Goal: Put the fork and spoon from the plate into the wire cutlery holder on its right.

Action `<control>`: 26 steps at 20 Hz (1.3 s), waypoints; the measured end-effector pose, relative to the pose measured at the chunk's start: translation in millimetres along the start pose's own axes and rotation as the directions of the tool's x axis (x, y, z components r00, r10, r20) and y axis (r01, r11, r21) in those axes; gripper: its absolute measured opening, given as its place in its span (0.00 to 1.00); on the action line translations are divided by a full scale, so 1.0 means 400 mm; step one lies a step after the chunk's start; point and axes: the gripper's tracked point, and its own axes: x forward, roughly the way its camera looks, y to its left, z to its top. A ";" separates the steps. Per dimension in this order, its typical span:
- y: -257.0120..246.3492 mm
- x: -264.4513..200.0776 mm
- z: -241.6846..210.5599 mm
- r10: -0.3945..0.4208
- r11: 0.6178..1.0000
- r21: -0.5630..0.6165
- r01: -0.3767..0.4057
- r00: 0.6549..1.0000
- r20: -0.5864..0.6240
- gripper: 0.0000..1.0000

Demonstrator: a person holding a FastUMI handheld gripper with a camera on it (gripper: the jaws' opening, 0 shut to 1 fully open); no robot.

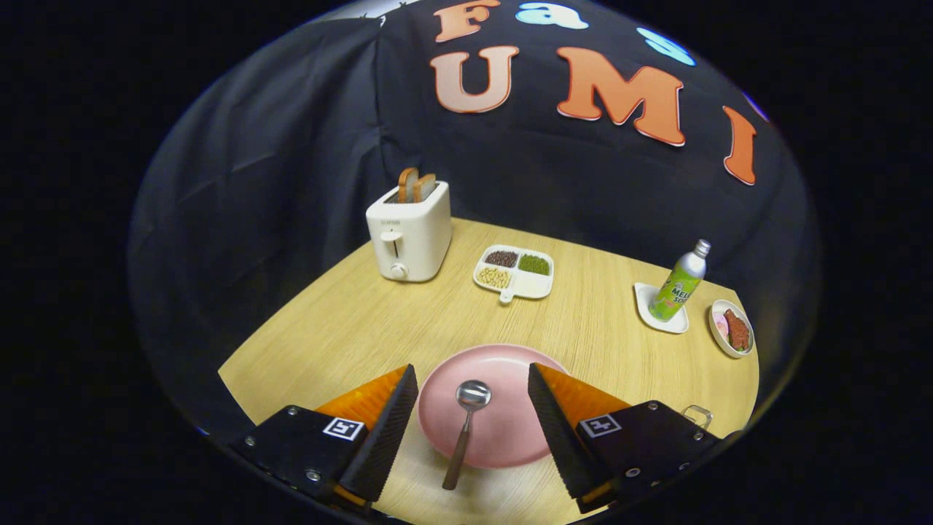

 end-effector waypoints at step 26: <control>-0.009 0.132 -0.300 0.048 0.998 0.056 -0.023 0.866 -0.498 0.06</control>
